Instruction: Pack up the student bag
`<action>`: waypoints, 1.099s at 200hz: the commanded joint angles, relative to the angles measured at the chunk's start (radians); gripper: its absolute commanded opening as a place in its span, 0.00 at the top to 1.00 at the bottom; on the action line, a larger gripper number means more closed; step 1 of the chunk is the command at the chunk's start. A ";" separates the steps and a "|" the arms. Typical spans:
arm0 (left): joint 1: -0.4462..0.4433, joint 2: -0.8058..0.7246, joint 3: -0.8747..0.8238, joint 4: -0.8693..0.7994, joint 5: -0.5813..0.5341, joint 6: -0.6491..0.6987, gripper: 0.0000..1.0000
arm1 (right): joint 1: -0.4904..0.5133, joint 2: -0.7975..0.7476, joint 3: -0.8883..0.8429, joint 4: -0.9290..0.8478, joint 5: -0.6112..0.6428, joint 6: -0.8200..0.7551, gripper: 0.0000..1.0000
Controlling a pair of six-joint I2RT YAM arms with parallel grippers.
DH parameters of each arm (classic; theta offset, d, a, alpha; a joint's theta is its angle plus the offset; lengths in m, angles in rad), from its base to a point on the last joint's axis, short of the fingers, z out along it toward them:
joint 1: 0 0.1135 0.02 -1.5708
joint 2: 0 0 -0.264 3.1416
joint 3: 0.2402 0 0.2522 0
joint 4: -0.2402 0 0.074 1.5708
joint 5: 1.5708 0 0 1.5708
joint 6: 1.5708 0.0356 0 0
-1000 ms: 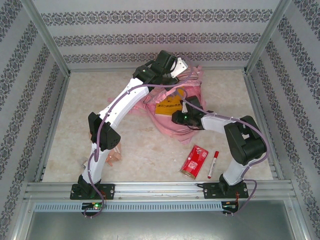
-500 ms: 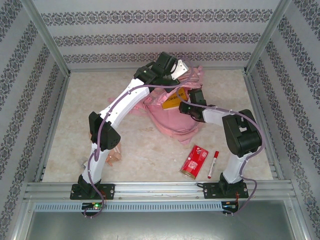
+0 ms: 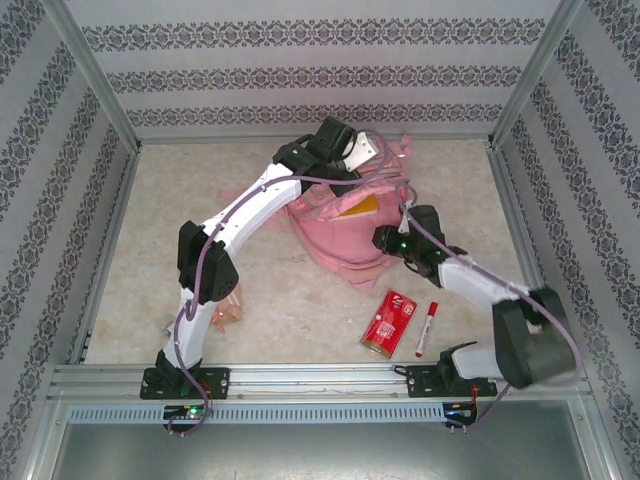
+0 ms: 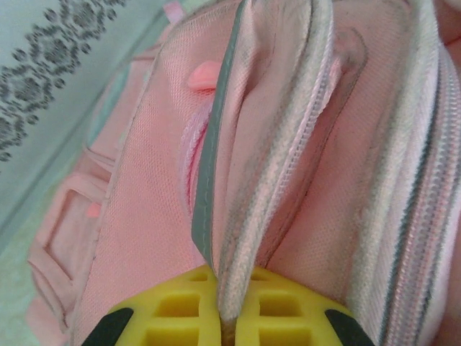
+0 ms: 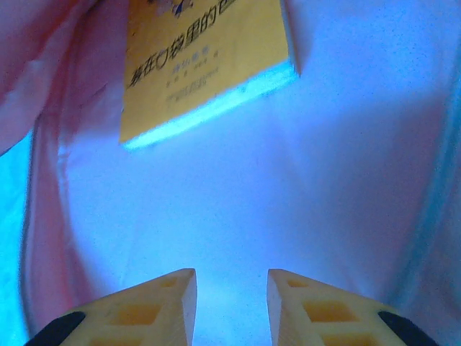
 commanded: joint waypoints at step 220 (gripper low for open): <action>0.264 -0.190 -0.367 0.027 0.097 -0.735 0.28 | 0.167 -0.063 0.348 -0.550 -0.028 -0.231 0.55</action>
